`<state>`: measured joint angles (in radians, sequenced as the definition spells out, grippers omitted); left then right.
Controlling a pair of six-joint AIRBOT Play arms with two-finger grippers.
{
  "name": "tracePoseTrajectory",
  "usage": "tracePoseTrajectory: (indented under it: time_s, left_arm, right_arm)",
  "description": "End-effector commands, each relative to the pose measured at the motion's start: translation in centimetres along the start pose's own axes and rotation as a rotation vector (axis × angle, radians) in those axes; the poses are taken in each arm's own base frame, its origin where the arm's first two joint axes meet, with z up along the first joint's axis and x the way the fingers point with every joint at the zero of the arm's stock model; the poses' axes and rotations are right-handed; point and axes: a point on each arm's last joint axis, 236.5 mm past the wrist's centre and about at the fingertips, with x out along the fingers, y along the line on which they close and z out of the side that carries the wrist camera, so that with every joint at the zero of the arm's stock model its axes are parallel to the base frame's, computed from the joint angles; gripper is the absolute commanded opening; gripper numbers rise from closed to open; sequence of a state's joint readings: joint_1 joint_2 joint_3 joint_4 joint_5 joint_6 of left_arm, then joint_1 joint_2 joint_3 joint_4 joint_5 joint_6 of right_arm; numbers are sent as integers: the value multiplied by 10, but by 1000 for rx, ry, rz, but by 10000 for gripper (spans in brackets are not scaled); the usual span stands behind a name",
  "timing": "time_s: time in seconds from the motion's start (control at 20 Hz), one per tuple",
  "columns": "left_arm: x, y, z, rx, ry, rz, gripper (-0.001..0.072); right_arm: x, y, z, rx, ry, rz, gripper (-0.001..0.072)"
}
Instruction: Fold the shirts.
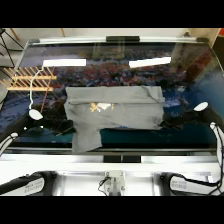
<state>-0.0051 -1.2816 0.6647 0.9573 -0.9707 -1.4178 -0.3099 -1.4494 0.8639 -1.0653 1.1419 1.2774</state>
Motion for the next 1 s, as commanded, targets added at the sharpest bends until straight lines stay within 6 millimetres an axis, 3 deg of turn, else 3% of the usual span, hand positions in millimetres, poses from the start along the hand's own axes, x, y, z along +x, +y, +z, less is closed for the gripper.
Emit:
tracePoseTrajectory:
  time_s: [0.0,0.15,0.25,0.4,0.5,0.7,0.85,0.9,0.95]
  left_arm:
    - [-20,-20,20,106,-31,-37,33]
    - [-71,-46,78,172,-183,-64,32]
    - [-99,-63,119,209,-286,-71,32]
    - [-110,-76,171,234,-345,-78,32]
    - [-114,-78,209,207,-379,-86,32]
    - [-93,-70,263,119,-385,-103,32]
    - [-64,-62,283,106,-376,-103,33]
    - [-55,-62,288,90,-381,-116,35]
    - [-46,-65,290,71,-377,-141,87]
  right_arm:
    - [-12,13,17,-107,-42,-11,52]
    - [-59,27,75,-154,-241,-35,52]
    - [-80,47,116,-183,-391,-46,51]
    - [-84,74,169,-207,-530,-48,51]
    - [-77,76,198,-172,-556,-37,52]
    - [-55,70,240,-103,-553,-15,52]
    - [-34,67,248,-59,-513,14,54]
    - [-25,64,244,-49,-485,18,107]
    - [-18,63,239,-44,-456,22,307]
